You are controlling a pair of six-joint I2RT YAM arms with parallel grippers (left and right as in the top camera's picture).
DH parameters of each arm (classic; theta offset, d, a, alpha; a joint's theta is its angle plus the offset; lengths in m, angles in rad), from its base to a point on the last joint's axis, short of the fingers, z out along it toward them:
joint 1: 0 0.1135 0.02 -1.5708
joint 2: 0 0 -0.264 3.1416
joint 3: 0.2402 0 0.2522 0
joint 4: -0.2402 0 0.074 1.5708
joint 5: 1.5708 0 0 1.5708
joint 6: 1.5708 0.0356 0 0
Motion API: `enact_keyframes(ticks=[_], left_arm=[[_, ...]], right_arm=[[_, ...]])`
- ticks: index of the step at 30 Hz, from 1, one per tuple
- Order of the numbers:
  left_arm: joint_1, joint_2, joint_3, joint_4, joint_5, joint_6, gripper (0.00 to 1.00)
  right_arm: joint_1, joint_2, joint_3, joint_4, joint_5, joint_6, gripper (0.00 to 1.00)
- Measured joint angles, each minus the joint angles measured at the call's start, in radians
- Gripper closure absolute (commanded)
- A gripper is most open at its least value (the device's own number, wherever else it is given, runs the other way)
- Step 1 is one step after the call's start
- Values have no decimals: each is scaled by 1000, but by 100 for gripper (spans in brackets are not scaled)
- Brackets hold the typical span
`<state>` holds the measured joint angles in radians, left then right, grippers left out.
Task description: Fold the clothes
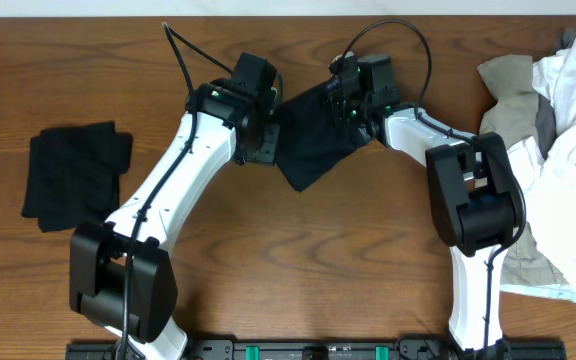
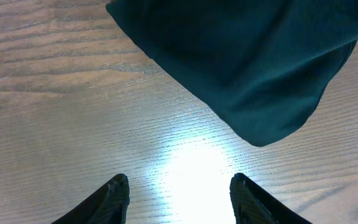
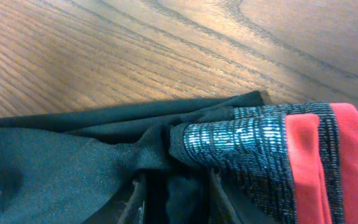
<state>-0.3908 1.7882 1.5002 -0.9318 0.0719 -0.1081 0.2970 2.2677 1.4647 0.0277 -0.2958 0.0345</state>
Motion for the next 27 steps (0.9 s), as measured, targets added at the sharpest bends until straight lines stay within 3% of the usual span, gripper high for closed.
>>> enact_keyframes(ticks=[7,13,17,22,27], left_arm=[[0,0,0,0,0,0,45],[0,0,-1,75,0,26,18],[0,0,-2,183,0,84,8],[11,27,-2,296,0,158,6],[49,146,-2,362,0,208,7]], right_arm=[[1,-11,5,-27,-28,10,55],[0,-122,-11,-134,-18,-16,51],[-1,-299,-14,-281,37,-42,50],[-13,-523,-5,-529,96,-54,49],[-27,-619,-5,-709,118,-55,49]])
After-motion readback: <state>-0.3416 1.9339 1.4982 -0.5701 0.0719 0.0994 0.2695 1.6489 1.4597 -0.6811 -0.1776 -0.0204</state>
